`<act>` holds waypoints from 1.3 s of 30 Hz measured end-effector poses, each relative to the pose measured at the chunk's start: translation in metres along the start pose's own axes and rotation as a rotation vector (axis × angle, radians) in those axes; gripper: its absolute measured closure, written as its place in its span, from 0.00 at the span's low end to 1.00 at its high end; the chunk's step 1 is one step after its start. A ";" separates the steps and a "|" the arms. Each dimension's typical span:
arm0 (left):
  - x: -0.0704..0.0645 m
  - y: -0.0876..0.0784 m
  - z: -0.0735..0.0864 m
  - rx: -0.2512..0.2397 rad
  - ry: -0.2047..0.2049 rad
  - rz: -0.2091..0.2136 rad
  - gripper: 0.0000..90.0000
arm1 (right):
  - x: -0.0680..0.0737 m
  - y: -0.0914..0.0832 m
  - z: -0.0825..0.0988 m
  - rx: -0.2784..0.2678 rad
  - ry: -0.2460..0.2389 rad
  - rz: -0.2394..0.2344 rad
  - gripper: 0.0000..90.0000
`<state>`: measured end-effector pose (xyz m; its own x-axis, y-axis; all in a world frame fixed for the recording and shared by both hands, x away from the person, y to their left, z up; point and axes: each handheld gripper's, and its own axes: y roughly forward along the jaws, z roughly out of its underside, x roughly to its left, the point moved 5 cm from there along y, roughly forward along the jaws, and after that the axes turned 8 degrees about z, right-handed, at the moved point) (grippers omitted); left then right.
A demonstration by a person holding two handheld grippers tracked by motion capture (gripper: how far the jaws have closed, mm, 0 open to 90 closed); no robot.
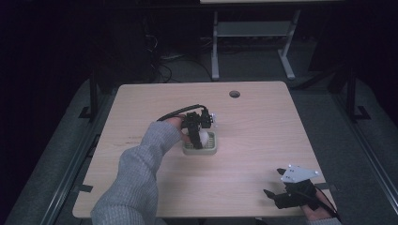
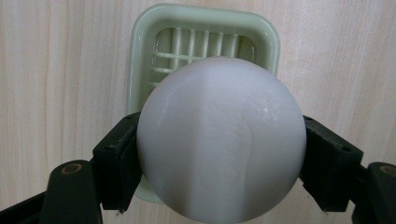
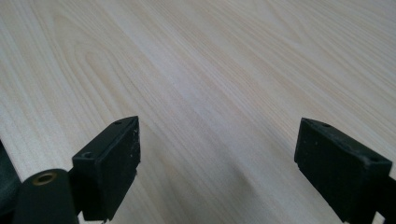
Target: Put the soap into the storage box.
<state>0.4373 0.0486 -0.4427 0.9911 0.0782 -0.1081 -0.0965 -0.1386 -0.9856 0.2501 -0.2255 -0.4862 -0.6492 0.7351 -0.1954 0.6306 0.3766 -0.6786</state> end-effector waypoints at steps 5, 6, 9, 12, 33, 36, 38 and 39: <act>0.003 0.003 -0.001 0.001 -0.001 -0.001 0.27 | 0.000 0.000 0.000 0.001 -0.001 -0.001 0.15; 0.003 0.003 -0.001 0.004 0.001 -0.001 0.27 | 0.000 0.000 0.000 0.001 0.000 -0.001 0.15; 0.004 0.006 -0.002 0.002 0.003 0.005 0.27 | 0.000 0.000 0.000 0.003 -0.003 -0.001 0.15; 0.006 0.007 -0.003 0.005 -0.001 0.005 0.27 | 0.000 0.000 0.000 0.003 -0.003 -0.003 0.16; 0.011 0.015 -0.003 0.022 -0.002 0.016 0.27 | -0.001 0.000 0.000 0.000 -0.009 0.000 0.15; 0.011 0.015 -0.003 0.019 -0.006 0.019 0.27 | 0.000 -0.001 0.000 0.000 -0.009 -0.001 0.15; 0.011 0.015 -0.003 0.017 -0.010 0.021 0.27 | 0.000 -0.001 0.000 -0.001 -0.009 -0.001 0.15; 0.012 0.015 -0.003 0.023 -0.005 0.021 0.27 | -0.001 -0.001 0.000 0.000 -0.009 -0.001 0.15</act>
<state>0.4481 0.0449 -0.4586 0.9883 0.0803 -0.1293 -0.1195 -0.1177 -0.9858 0.2498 -0.2264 -0.4860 -0.6536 0.7297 -0.2012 0.6303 0.3775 -0.6785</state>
